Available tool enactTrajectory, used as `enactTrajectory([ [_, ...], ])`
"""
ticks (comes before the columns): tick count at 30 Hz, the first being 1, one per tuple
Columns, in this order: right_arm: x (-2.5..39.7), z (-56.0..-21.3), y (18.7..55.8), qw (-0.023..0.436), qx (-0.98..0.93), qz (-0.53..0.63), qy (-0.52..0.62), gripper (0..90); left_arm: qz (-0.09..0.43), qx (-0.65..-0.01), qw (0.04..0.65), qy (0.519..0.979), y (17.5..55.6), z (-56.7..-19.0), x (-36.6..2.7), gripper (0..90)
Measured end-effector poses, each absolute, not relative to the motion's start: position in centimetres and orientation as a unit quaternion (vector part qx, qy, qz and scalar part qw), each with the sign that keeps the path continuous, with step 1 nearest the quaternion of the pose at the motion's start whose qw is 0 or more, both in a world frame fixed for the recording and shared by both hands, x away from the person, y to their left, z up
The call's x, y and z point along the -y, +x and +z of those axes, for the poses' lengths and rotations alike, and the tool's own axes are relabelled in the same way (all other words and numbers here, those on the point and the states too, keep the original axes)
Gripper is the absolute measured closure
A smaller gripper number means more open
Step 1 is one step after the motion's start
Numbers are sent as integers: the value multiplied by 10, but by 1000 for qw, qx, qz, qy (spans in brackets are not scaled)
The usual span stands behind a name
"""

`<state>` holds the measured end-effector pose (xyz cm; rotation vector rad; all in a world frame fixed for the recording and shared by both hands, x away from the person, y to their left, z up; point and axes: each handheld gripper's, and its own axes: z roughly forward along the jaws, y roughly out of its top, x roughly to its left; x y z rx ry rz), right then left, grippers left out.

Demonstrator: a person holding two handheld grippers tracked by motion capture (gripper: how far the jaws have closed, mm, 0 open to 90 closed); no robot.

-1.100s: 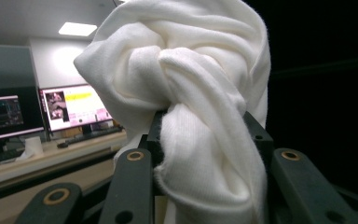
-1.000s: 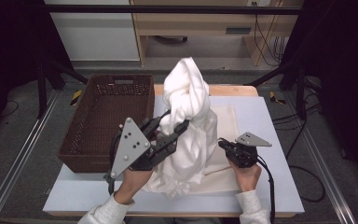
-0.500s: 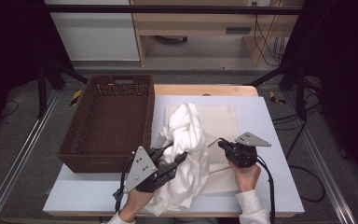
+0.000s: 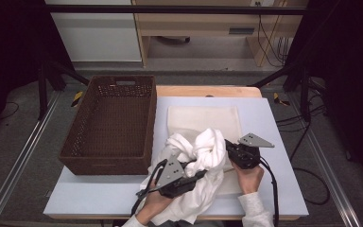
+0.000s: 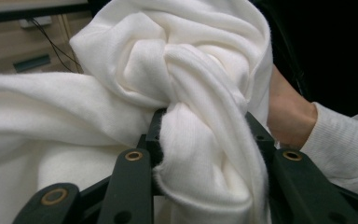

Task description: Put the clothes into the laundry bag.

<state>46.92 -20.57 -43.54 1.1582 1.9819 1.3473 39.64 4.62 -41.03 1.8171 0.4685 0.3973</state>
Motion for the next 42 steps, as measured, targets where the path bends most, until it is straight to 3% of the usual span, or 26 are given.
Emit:
enactTrajectory([
  [10,208,-434,470,242,-717,496,426,871,106,-230,486,836,420,-452,-13,614],
  [16,204,-431,467,249,-715,503,416,871,117,-243,419,867,428,-460,6,598],
  [21,201,-430,463,248,-721,503,407,870,123,-255,396,874,433,-460,13,499],
  [25,204,-432,462,246,-718,504,412,870,119,-262,439,851,424,-442,-1,322],
  [29,208,-435,460,245,-721,499,414,870,175,-260,468,826,415,-417,-29,215],
  [31,207,-436,460,246,-722,497,415,870,215,-270,458,820,416,-411,-43,203],
  [35,207,-435,457,246,-723,497,412,870,219,-301,394,841,435,-427,-55,155],
  [39,205,-436,456,244,-724,497,412,870,159,-329,374,853,452,-458,-52,199],
  [42,203,-438,458,241,-728,491,413,870,150,-333,369,855,456,-464,-51,371],
])
